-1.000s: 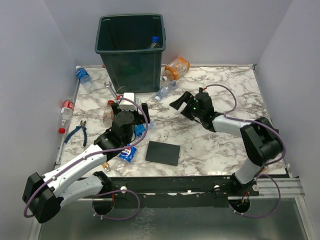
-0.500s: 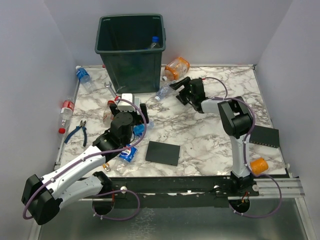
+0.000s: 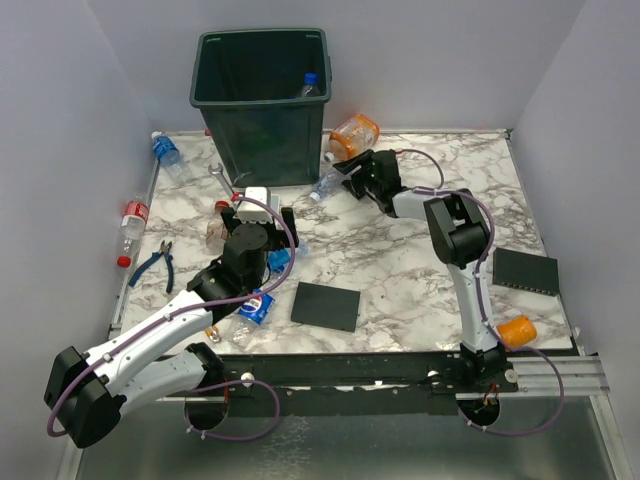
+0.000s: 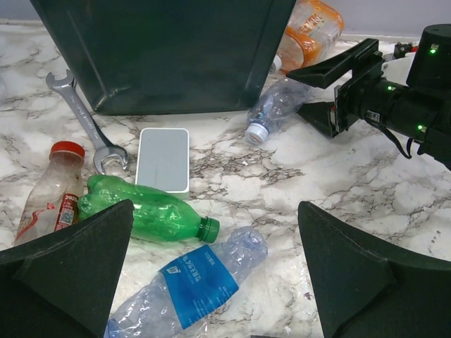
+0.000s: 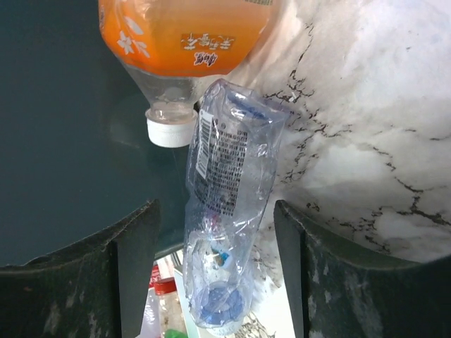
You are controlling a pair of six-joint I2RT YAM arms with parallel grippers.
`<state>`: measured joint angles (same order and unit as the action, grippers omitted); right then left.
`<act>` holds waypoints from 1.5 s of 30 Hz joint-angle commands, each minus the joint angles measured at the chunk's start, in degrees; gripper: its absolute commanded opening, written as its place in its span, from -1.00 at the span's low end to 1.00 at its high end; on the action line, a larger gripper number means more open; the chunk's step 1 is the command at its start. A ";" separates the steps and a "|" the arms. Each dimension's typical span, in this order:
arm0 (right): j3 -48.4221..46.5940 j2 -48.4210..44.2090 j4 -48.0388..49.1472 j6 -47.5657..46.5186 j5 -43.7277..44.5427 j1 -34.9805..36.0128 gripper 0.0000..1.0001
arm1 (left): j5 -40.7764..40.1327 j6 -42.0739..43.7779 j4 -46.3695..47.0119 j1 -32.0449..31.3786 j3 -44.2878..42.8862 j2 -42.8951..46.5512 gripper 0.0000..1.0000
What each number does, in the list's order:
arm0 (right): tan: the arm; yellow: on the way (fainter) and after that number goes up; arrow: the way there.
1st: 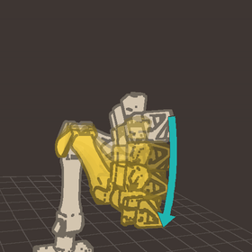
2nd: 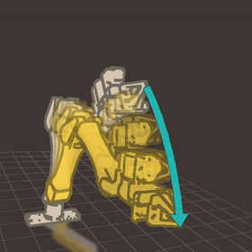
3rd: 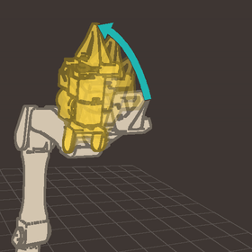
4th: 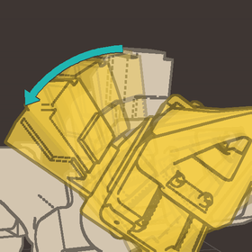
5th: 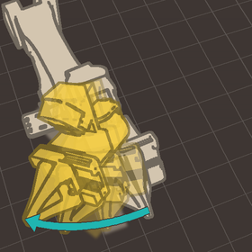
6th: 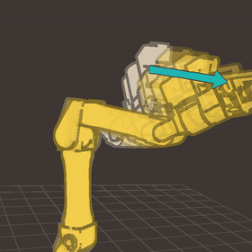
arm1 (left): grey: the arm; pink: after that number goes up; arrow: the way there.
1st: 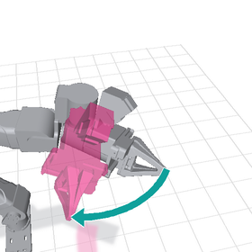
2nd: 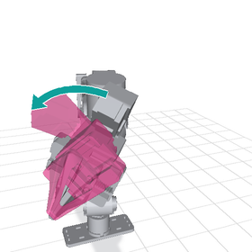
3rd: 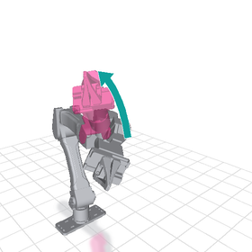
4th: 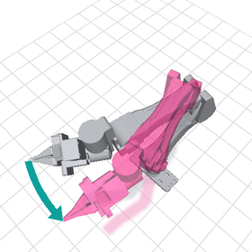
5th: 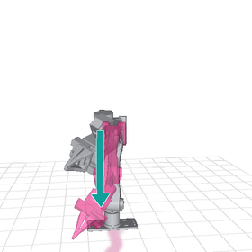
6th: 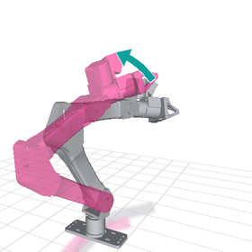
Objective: Put the plastic bottles in the bin
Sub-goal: Pick up the plastic bottle at the center of the board.
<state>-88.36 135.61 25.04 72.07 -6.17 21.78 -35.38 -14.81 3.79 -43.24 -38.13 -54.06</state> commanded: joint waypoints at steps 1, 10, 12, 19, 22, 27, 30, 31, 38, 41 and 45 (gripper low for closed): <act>-2.56 4.20 -4.03 1.58 -1.39 0.56 0.33 | 1.03 -0.05 0.50 -0.13 -0.36 -0.32 0.99; -2.35 6.30 -1.56 4.40 -2.21 1.53 -0.27 | 1.36 0.03 0.51 -0.13 -0.24 -0.01 0.98; 1.24 4.22 1.34 5.20 -1.72 1.50 -0.39 | 1.46 0.04 0.51 -0.09 -0.22 0.16 0.98; 19.08 -10.21 10.85 4.16 1.05 0.28 -0.65 | 1.73 -0.49 0.58 -0.16 -0.34 1.20 0.98; 28.80 -18.27 14.92 2.78 0.92 -0.69 -0.76 | 1.35 -0.57 0.70 -0.09 -0.26 1.82 0.99; 45.01 -36.26 18.12 -5.50 -1.48 -1.08 -0.99 | 4.24 -3.55 3.41 -0.11 0.42 2.79 0.99; 52.72 -48.56 18.25 -11.35 -4.21 -1.04 -0.99 | 10.53 -6.70 6.64 -0.08 0.40 3.03 0.98; 54.68 -52.86 17.68 -13.63 -4.97 -1.08 -0.99 | 12.65 -7.59 7.58 -0.07 0.31 2.97 0.98; 61.75 -82.94 5.28 -26.29 -8.42 -0.95 -0.99 | 37.07 -12.12 12.66 0.17 -4.58 -2.62 0.98; 63.88 -92.46 4.35 -26.78 -8.86 -0.91 -0.99 | 50.68 -14.96 17.82 0.07 -5.75 -6.84 0.98; 66.58 -97.99 9.66 -22.56 -10.74 -0.91 -0.99 | 61.02 -18.52 23.31 -0.58 -6.55 -11.79 0.98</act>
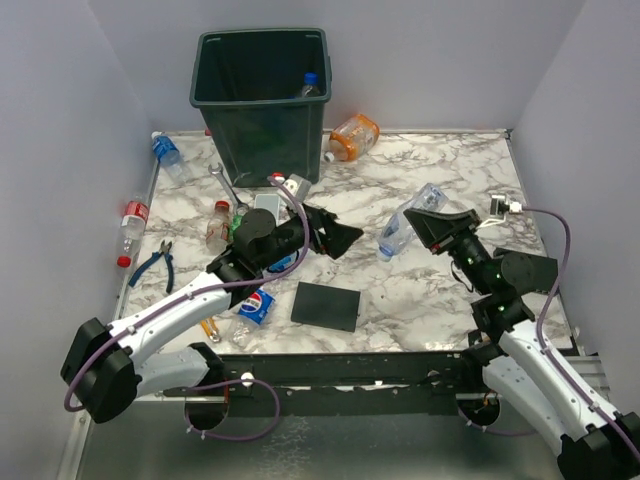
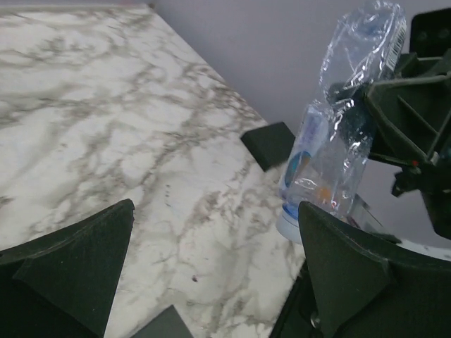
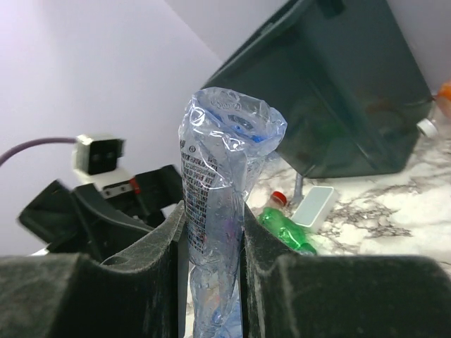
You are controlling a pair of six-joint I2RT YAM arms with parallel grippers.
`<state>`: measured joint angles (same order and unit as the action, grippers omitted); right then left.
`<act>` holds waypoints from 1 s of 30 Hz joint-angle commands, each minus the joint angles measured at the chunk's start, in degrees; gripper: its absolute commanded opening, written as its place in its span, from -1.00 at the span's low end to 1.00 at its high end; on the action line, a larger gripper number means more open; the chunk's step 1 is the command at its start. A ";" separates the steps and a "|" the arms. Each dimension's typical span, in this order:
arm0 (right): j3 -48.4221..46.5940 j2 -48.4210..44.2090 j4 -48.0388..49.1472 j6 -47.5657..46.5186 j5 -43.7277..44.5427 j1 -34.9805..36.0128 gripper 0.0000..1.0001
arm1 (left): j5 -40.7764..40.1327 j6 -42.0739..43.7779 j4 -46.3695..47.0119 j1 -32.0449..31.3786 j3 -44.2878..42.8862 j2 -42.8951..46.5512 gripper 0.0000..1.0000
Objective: Put the plastic bottles in the bin
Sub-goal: Pick up the plastic bottle at the center of the board.
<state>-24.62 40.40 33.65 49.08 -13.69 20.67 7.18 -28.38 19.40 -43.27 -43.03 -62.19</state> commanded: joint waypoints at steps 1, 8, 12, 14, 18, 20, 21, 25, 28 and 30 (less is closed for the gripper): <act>3.29 -3.15 2.45 1.76 -3.46 0.20 -0.99 | 19.50 -5.23 8.38 -0.75 -1.77 -4.44 0.98; 4.49 -1.99 10.17 9.08 -3.20 0.24 -0.99 | 22.96 -5.11 10.66 -3.65 -1.58 -5.90 0.98; 4.01 0.73 14.25 12.30 -3.38 0.21 -0.99 | 24.90 -4.15 10.66 -4.37 -1.12 -5.78 0.98; 3.74 2.43 16.71 14.14 -4.10 0.20 -0.99 | 25.21 -3.58 10.66 -4.57 -1.01 -5.94 0.98; 3.09 5.39 20.81 17.46 -5.76 0.21 -0.99 | 25.10 -2.06 10.66 -4.68 -1.18 -6.18 0.92; 2.54 6.04 21.23 18.09 -6.59 0.17 -1.00 | 25.06 -1.62 10.66 -4.78 -1.56 -6.45 0.84; 2.34 6.11 21.09 18.21 -6.68 0.23 -0.99 | 25.06 -1.47 10.66 -4.77 -1.76 -6.67 0.81; 1.84 6.09 20.64 18.83 -6.97 0.25 -0.99 | 25.39 -1.11 10.51 -4.79 -2.47 -7.94 0.61; 1.47 6.22 20.62 19.26 -7.10 0.25 -0.99 | 25.34 -0.98 10.48 -4.87 -2.56 -8.54 0.52; 1.30 6.41 20.83 19.43 -7.34 0.25 -0.99 | 25.17 -1.04 10.40 -4.93 -2.62 -8.85 0.53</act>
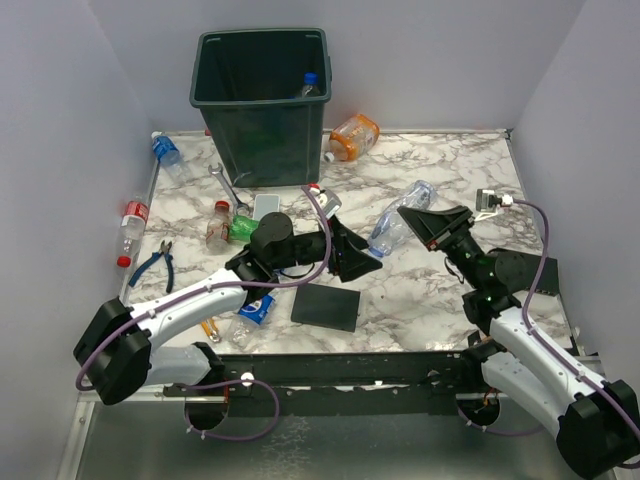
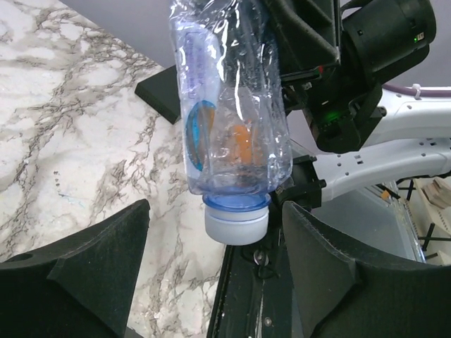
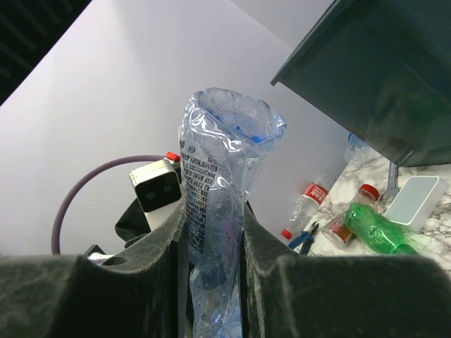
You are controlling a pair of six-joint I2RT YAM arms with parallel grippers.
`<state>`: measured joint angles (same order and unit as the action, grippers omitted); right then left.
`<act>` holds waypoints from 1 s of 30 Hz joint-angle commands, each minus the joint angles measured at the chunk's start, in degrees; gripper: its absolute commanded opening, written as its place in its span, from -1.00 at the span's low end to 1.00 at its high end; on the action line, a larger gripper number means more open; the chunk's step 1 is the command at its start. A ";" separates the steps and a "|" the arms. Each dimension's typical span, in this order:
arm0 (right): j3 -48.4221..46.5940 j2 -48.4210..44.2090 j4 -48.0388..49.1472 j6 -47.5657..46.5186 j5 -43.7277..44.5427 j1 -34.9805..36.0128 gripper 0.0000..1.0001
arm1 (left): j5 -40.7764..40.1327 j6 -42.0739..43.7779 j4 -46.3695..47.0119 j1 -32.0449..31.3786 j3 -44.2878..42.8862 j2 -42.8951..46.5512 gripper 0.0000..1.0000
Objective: Put the plastic bottles in the bin
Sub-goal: Pick up the plastic bottle at the center of the board.
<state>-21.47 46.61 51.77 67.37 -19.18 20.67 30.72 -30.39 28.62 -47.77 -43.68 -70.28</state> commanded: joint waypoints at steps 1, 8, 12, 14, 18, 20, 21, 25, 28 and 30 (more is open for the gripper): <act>-1.96 0.41 2.77 1.24 -1.93 0.23 -0.99 | 1.58 0.92 1.17 -0.47 -2.10 -0.86 0.53; -1.56 1.54 4.25 1.57 -1.93 0.67 -0.99 | 1.34 0.98 1.17 -1.08 -3.63 -1.64 0.24; -1.40 1.95 4.48 1.27 -1.89 0.96 -0.99 | 1.48 1.20 1.17 -1.54 -3.96 -2.32 -0.05; -1.30 1.85 4.44 1.14 -1.89 1.03 -0.99 | 1.67 1.36 1.17 -1.85 -3.87 -2.56 -0.29; -1.74 1.13 2.88 0.42 -2.04 1.13 -0.99 | 2.16 2.26 1.17 -2.42 -3.51 -2.58 -0.77; -2.33 0.66 1.31 -0.35 -2.35 1.08 -0.97 | 2.20 2.87 1.11 -2.51 -3.36 -2.30 -1.00; -2.90 0.34 0.03 -0.87 -2.69 1.08 -0.71 | 1.91 3.30 0.90 -2.58 -3.34 -2.05 -1.00; -7.33 -3.34 -12.44 -6.59 -4.22 1.13 0.58 | -2.46 8.35 -4.45 -2.57 -4.51 0.01 -1.00; -14.02 -7.67 -30.13 -14.98 -3.38 1.08 1.00 | -8.38 15.08 -12.24 -2.51 -7.18 1.94 -1.00; -18.64 -9.70 -43.29 -21.17 -2.32 1.12 1.00 | -11.07 19.62 -17.10 -2.58 -9.24 2.94 -1.00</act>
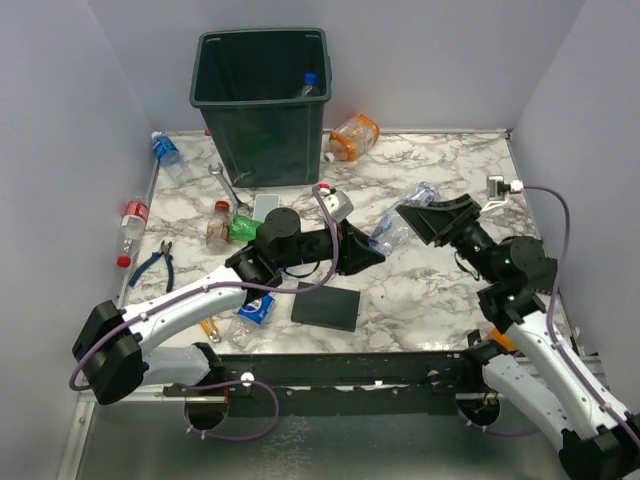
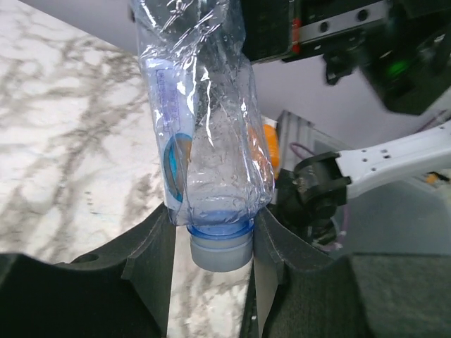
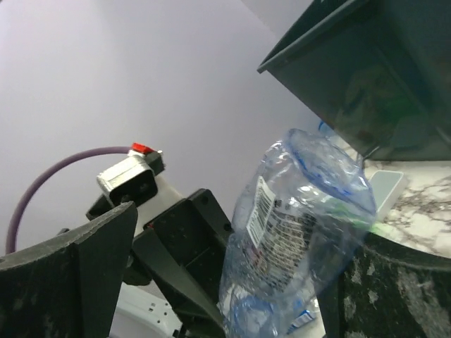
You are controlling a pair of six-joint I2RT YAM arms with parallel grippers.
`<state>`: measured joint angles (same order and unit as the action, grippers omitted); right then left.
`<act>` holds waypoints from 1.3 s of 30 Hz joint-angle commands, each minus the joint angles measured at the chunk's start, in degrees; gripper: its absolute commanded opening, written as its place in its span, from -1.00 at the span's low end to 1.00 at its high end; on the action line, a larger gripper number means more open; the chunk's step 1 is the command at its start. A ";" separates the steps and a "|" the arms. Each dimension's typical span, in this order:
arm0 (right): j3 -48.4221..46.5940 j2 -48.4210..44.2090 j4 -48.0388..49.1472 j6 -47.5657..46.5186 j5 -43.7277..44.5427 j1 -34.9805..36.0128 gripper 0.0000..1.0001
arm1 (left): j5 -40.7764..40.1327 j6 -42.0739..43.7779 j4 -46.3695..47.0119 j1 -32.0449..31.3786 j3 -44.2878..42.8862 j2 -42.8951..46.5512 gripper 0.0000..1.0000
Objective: Put the plastic bottles in the bin
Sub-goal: Pick up the plastic bottle at the center of the board.
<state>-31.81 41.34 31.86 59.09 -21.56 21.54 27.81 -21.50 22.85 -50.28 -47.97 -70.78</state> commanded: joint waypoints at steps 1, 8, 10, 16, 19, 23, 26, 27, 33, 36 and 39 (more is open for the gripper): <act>-10.56 -5.34 -27.74 -15.90 0.77 0.22 1.00 | -9.23 13.38 -13.83 -0.04 -6.08 3.79 -1.00; -31.14 -5.83 -62.03 -39.21 11.10 0.26 1.00 | -22.88 43.11 -28.75 -2.28 -10.51 7.00 -1.00; -35.83 -4.79 -66.91 -42.90 12.26 0.20 1.00 | -27.09 54.05 -29.49 -4.01 -8.80 8.44 -1.00; -47.22 1.43 -77.13 -50.01 7.42 0.26 0.99 | -37.84 91.51 -30.83 -10.38 -0.06 11.95 -1.00; -48.87 5.24 -78.62 -50.01 2.76 0.25 1.00 | -42.33 102.88 -27.15 -13.25 3.54 12.85 -1.00; -49.81 10.48 -80.21 -51.58 -6.37 0.26 0.99 | -45.45 114.91 -23.06 -15.42 7.42 14.14 -1.00; -49.36 12.94 -81.39 -54.20 -8.66 0.64 0.99 | -44.67 117.05 -21.37 -15.66 7.89 15.77 -1.00; -49.20 13.88 -81.91 -55.06 -8.90 0.84 0.98 | -44.28 117.31 -21.44 -15.72 7.67 16.38 -1.00; -44.89 17.72 -82.43 -60.58 -10.15 5.61 0.95 | -44.38 119.66 -27.20 -15.86 4.72 19.07 -1.00; -41.01 18.06 -78.81 -61.27 -8.38 9.78 0.92 | -44.27 120.47 -31.05 -15.90 4.11 20.90 -1.00; -37.84 17.97 -74.24 -61.36 -3.89 15.98 0.90 | -44.34 120.68 -33.99 -16.12 3.83 22.93 -1.00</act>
<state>-73.08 59.22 -47.07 0.01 -28.75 31.66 -15.59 96.71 -5.21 -65.87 -42.44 -50.70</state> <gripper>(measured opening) 0.957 0.417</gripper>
